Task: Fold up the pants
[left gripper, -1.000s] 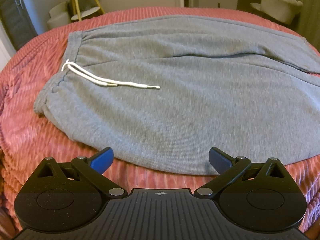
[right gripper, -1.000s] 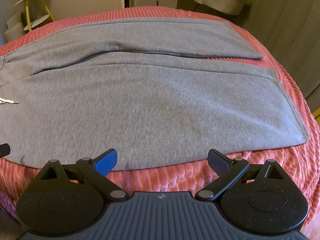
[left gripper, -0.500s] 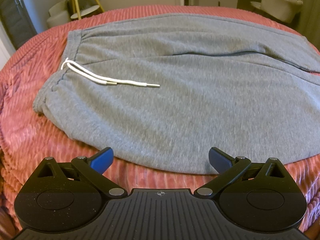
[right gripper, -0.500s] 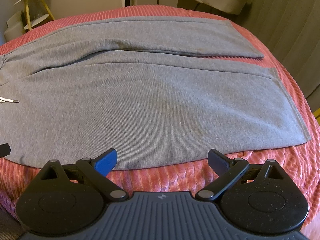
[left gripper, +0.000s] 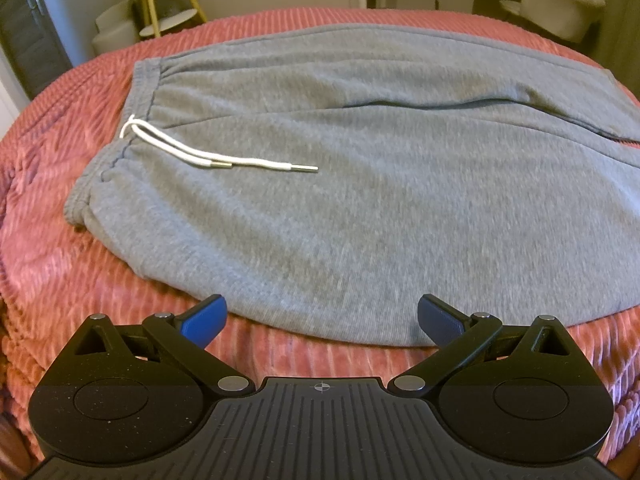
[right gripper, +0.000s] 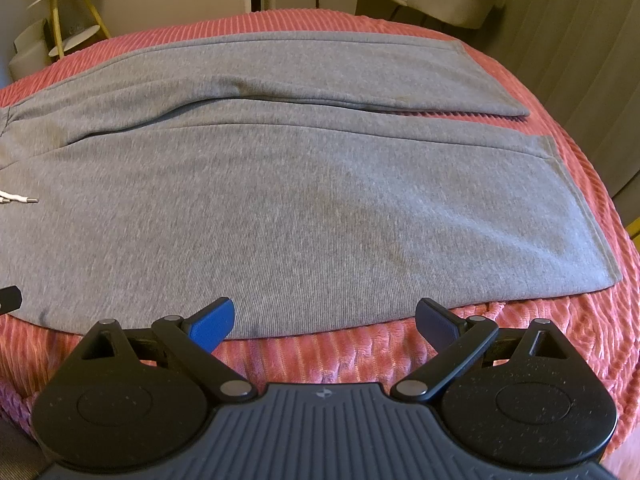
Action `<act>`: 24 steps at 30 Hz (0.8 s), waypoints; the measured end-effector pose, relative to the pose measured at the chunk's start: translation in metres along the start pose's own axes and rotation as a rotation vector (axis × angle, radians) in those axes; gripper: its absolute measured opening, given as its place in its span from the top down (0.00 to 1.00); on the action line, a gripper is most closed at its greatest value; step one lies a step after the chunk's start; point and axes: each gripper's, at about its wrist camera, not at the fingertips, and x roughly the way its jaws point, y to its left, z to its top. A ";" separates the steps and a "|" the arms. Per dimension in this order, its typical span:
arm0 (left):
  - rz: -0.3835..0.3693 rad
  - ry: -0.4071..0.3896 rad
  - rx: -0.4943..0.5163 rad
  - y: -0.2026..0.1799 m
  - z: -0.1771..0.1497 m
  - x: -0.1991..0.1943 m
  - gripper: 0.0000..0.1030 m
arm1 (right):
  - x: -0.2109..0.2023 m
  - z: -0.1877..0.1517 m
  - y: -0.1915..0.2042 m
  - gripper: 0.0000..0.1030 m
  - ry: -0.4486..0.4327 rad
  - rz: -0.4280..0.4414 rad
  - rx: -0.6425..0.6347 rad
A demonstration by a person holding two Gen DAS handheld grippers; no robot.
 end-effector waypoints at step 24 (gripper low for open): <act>-0.003 0.013 0.007 -0.002 0.001 0.001 0.00 | 0.000 -0.001 0.001 0.06 0.002 -0.002 -0.003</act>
